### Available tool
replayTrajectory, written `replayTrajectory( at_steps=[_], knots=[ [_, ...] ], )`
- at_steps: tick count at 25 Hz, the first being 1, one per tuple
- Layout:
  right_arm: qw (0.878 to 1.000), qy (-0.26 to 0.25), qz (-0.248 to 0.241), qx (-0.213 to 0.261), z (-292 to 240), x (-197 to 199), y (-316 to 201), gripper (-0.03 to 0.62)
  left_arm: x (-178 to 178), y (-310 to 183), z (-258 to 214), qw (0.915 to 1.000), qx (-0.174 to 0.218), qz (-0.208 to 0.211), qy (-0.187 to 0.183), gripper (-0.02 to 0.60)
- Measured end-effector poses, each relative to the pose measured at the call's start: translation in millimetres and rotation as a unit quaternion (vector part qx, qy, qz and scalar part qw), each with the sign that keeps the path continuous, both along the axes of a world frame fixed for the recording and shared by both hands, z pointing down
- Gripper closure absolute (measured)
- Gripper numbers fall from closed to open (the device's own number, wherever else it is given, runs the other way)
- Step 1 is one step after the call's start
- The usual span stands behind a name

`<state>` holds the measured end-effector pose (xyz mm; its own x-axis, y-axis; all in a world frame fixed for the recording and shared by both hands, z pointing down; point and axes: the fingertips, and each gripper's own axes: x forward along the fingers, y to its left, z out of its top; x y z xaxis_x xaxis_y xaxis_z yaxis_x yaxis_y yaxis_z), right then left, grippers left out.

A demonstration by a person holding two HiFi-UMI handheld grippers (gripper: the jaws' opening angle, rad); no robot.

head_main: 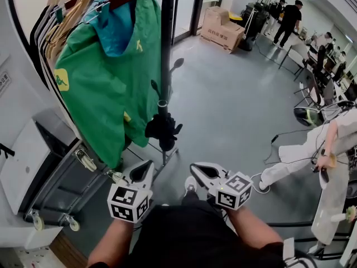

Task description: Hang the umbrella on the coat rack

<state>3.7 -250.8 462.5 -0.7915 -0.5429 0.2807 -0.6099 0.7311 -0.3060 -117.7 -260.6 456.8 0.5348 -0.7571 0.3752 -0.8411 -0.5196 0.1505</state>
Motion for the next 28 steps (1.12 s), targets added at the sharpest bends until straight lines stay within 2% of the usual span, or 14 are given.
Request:
replayTrajectory(
  at_steps=[28],
  knots=[
    [1.000, -0.001, -0.014, -0.002, 3.7, -5.7, -1.8, 0.585, 3.7, -0.7, -1.1, 1.0000, 0.004, -0.001, 0.001, 0.566]
  ],
)
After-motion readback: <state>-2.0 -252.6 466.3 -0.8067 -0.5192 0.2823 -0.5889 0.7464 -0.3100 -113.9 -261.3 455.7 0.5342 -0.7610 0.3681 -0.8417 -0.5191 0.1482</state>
